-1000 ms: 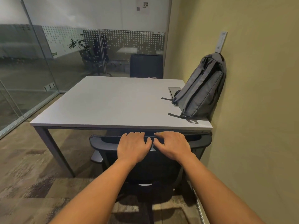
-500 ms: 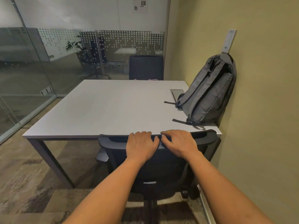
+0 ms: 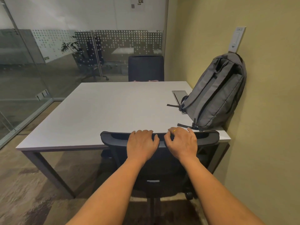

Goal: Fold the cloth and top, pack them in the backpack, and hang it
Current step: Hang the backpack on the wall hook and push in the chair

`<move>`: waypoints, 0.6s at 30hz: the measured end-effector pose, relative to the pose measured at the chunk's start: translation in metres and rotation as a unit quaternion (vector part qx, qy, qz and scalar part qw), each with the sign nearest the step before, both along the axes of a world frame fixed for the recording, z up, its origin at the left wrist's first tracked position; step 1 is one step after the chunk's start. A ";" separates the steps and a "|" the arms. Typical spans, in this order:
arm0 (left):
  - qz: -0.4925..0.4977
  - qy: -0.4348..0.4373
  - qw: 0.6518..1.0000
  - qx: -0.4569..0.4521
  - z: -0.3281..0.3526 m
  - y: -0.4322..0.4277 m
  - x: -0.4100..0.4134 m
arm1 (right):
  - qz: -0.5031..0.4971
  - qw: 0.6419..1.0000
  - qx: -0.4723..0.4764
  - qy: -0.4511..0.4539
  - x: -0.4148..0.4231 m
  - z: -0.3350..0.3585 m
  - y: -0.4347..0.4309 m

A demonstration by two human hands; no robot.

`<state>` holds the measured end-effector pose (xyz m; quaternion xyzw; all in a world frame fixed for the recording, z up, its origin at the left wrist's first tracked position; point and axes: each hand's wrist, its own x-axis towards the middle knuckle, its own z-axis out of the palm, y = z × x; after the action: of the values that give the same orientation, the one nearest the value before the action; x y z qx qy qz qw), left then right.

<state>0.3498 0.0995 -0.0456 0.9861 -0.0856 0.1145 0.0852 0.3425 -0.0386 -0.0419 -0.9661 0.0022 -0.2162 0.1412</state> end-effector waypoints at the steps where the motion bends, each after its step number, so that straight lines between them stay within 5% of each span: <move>1: -0.002 -0.008 1.000 0.001 0.000 0.000 0.001 | 0.013 0.999 -0.007 -0.035 0.002 -0.001 0.000; 18: 0.025 -0.042 0.999 -0.001 0.001 -0.004 0.039 | 0.060 0.989 -0.059 -0.120 0.048 -0.012 -0.003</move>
<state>0.3889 0.0951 -0.0448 0.9821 -0.0642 0.1580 0.0800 0.3902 -0.0417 -0.0540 -0.9383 -0.0850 -0.3211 0.0958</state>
